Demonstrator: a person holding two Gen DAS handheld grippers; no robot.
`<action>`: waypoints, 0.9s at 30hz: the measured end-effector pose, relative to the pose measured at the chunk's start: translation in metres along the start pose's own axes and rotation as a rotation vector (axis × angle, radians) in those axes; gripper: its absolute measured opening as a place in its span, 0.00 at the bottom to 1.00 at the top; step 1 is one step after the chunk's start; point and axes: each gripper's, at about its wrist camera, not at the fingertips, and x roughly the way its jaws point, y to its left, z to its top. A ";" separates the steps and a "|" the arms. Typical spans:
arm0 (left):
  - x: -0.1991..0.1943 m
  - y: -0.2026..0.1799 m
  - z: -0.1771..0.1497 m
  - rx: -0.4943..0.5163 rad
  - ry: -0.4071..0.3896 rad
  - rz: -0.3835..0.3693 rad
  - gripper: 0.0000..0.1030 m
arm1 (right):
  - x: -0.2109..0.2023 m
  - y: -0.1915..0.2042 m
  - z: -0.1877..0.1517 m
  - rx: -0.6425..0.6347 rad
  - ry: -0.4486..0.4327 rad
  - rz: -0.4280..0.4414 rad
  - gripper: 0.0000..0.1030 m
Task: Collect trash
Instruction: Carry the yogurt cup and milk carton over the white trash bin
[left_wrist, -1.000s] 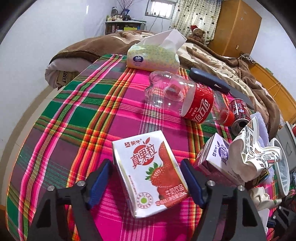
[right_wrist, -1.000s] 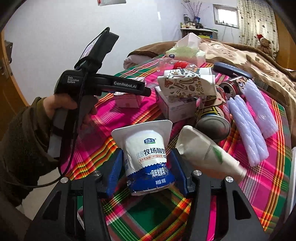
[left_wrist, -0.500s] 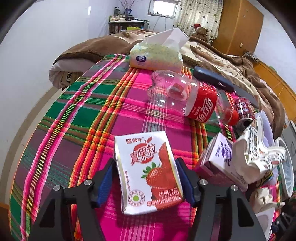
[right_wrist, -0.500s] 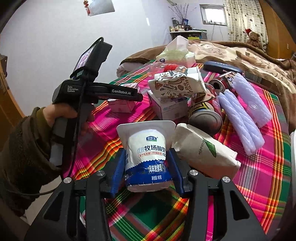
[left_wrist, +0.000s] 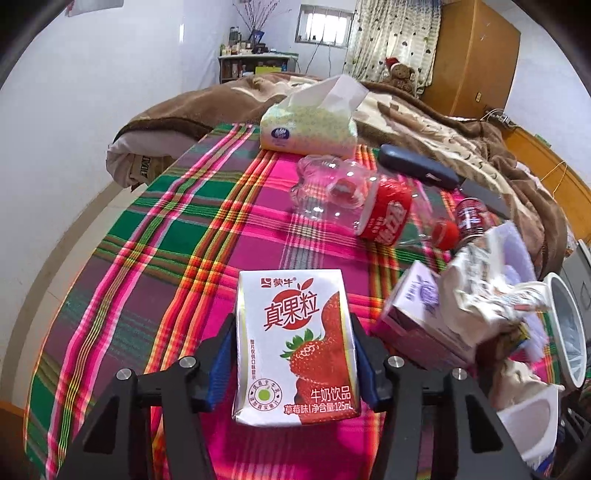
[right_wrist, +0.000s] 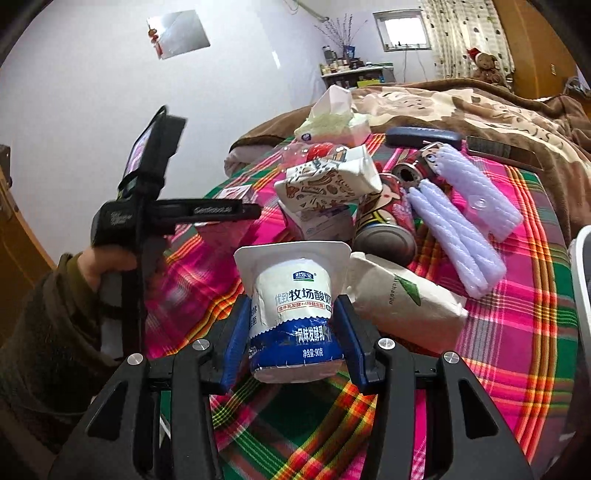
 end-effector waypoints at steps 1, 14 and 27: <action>-0.006 -0.001 -0.002 0.002 -0.010 -0.005 0.54 | -0.002 -0.002 0.002 0.003 -0.008 -0.004 0.46; -0.069 -0.050 -0.016 0.093 -0.092 -0.102 0.54 | -0.041 -0.026 0.004 0.092 -0.112 -0.063 0.46; -0.093 -0.128 -0.020 0.212 -0.116 -0.221 0.54 | -0.081 -0.073 0.004 0.203 -0.199 -0.225 0.46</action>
